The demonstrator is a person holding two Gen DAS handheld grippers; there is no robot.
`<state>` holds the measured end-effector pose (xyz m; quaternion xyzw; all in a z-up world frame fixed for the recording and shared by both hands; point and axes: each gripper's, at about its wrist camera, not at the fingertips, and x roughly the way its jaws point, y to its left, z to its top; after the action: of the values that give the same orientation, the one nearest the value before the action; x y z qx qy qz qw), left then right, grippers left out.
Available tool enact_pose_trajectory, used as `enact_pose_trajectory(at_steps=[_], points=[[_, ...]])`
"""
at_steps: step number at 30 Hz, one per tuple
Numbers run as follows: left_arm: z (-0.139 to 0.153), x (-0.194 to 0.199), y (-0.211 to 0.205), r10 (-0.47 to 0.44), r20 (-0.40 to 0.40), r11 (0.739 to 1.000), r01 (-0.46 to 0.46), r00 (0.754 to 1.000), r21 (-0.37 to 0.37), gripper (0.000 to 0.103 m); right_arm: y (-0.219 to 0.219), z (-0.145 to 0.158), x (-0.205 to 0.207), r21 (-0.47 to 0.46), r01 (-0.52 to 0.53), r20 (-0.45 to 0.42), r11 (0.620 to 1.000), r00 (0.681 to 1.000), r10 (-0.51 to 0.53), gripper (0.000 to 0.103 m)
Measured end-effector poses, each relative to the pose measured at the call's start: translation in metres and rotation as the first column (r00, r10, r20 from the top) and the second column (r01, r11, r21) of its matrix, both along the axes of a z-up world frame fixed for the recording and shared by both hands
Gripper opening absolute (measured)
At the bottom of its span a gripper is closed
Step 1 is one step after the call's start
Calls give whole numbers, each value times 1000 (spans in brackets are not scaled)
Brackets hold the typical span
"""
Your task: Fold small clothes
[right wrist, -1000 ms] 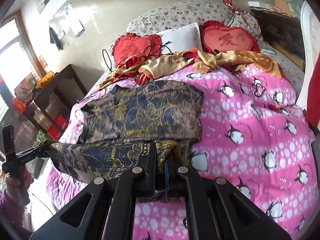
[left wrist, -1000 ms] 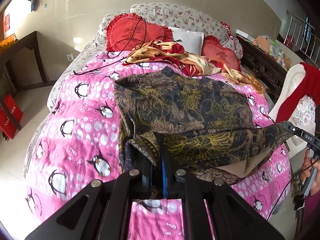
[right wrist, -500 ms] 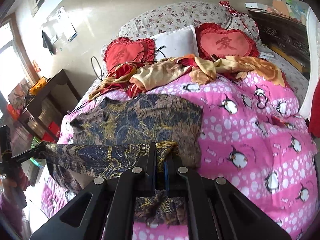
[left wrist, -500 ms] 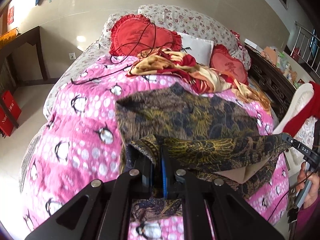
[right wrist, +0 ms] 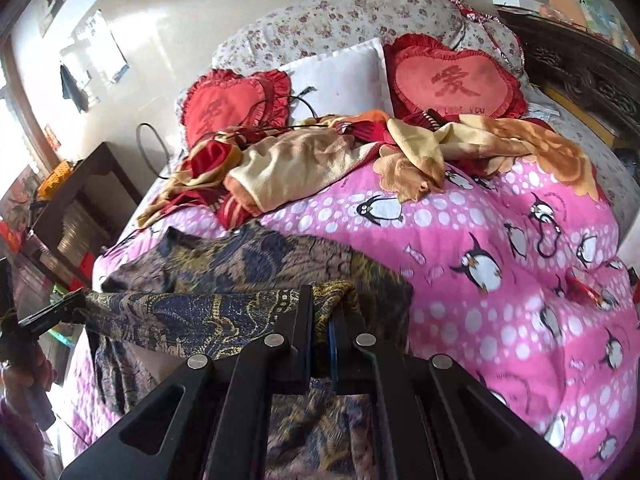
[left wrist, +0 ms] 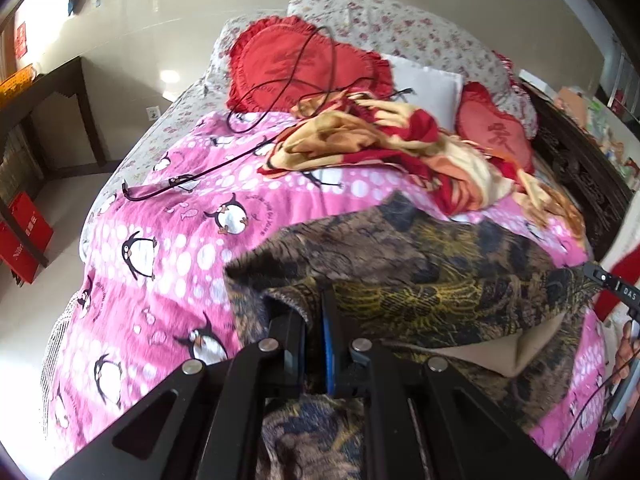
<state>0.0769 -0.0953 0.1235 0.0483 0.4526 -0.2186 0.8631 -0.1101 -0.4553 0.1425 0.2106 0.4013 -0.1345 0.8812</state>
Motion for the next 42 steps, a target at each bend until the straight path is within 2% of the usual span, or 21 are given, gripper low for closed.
enact_pose_trajectory(at_steps=[2,3,5,7,8,9,11,14,17,19,22,25,27,29,32,34,36,38,39,40,42], points=[[-10,15,-1,20,-27,1000,-20,999,-10,7,-7,-10,13,20,7,-10,1000,1000,-6,2],[-13,21,-1,26,-38,1000,-26,999,-12,11,-10,-14,18,31,12,-17,999,1000,-12,2],[-19,30,0,42,-38,999,-43,998,-9,13,-21,-26,27,66,35,-32,997,999,-33,7],[-19,37,6,47,-37,998,-48,998,-44,36,-26,-29,29,57,51,-39,997,998,-49,23],[-18,39,10,50,-37,997,-52,998,-59,58,-28,-26,28,35,62,-33,997,998,-61,29],[-15,41,15,58,-39,995,-61,998,-81,66,-31,-19,20,20,74,-8,997,997,-74,32],[-6,36,26,60,-37,991,-64,998,-117,67,-35,-9,6,65,74,33,995,997,-76,32],[5,17,29,5,-8,996,-6,1000,-88,67,-21,4,-13,105,-11,76,994,997,3,32],[0,-13,24,-78,-10,995,77,997,-63,72,25,0,-16,48,-190,14,981,982,190,29],[-15,-27,16,-126,-46,992,125,991,-30,72,62,-20,-8,34,-309,-84,951,947,310,27],[-47,-33,-2,-145,-130,987,152,981,52,71,94,-51,12,40,-382,-164,923,909,383,26],[-61,-25,-15,-153,-144,980,168,978,105,71,111,-73,42,82,-423,-208,903,878,430,26],[-55,-13,-22,-159,-120,979,172,980,110,71,117,-69,58,37,-436,-197,899,879,435,26],[-43,9,-23,-121,-92,989,127,988,69,71,111,-56,79,20,-417,-133,909,900,416,26],[-40,52,-23,-42,-144,999,45,989,13,71,86,-44,118,-34,-317,-46,948,948,316,26],[-37,73,-18,34,-135,999,-34,990,-1,71,69,-52,141,-22,-243,-62,970,968,242,26],[-27,83,-5,73,-140,994,-83,987,-68,71,54,-60,153,17,-178,-75,984,981,178,26],[-20,86,8,81,-152,987,-100,985,-124,72,45,-51,143,43,-146,-28,988,989,148,26],[-18,84,12,70,-142,988,-89,987,-130,72,43,-45,135,57,-156,2,986,988,156,26],[-16,80,15,67,-120,992,-79,991,-100,72,46,-35,121,70,-191,43,979,981,189,27],[-17,72,20,56,-112,996,-64,992,-65,72,55,-22,102,39,-241,58,970,969,239,27]])
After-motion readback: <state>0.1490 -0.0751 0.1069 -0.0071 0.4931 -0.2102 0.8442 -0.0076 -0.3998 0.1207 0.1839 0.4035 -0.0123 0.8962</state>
